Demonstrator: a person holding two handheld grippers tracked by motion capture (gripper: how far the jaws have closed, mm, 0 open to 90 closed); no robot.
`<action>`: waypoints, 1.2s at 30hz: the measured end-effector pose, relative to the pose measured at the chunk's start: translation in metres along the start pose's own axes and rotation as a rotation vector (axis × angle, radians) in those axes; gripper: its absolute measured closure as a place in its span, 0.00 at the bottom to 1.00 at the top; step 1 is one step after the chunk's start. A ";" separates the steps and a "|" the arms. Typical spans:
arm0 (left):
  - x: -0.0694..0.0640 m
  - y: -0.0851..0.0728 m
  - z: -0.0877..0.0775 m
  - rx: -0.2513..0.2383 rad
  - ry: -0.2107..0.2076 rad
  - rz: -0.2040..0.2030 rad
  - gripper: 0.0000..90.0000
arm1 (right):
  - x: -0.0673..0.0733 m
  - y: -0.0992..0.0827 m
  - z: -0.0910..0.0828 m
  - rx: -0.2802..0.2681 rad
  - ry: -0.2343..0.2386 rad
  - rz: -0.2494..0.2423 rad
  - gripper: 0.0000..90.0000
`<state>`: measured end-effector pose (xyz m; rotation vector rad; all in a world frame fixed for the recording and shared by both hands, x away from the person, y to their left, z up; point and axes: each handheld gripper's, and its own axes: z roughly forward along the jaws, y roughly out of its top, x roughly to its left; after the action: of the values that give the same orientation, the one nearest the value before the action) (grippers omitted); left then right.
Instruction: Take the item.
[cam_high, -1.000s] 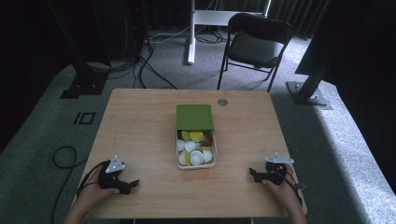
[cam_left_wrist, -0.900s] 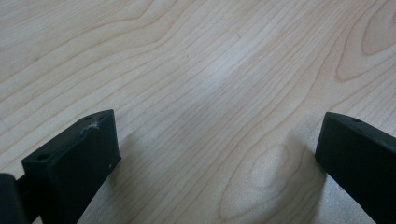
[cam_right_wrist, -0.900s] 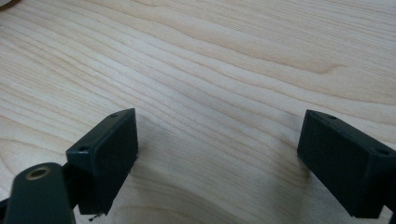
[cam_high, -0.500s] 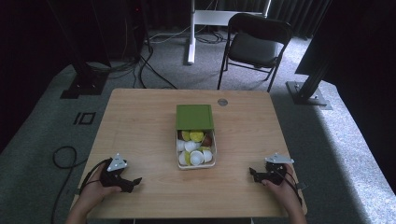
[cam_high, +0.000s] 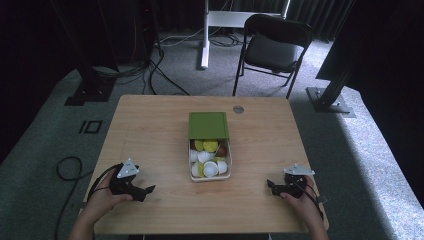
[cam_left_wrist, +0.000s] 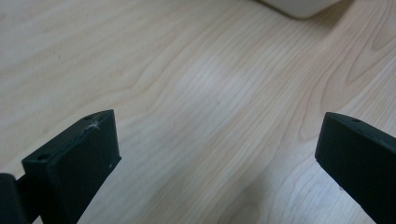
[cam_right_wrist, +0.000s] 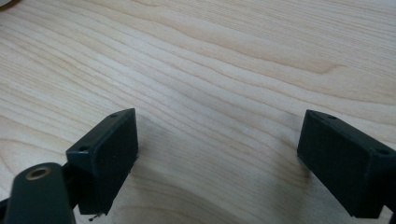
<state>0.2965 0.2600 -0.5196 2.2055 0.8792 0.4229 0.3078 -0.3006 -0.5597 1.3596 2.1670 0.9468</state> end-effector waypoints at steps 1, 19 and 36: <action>-0.001 0.002 0.000 -0.005 -0.004 0.004 0.01 | 0.000 0.000 0.000 0.000 0.000 -0.001 0.13; -0.012 0.057 0.001 -0.066 -0.062 0.073 0.01 | 0.000 0.000 0.000 0.001 0.000 -0.001 0.13; -0.032 0.113 0.008 -0.130 -0.139 0.179 0.01 | 0.000 0.000 0.000 0.001 0.000 -0.001 0.13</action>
<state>0.3305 0.1760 -0.4450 2.1718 0.5667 0.3941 0.3078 -0.3007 -0.5597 1.3593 2.1678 0.9457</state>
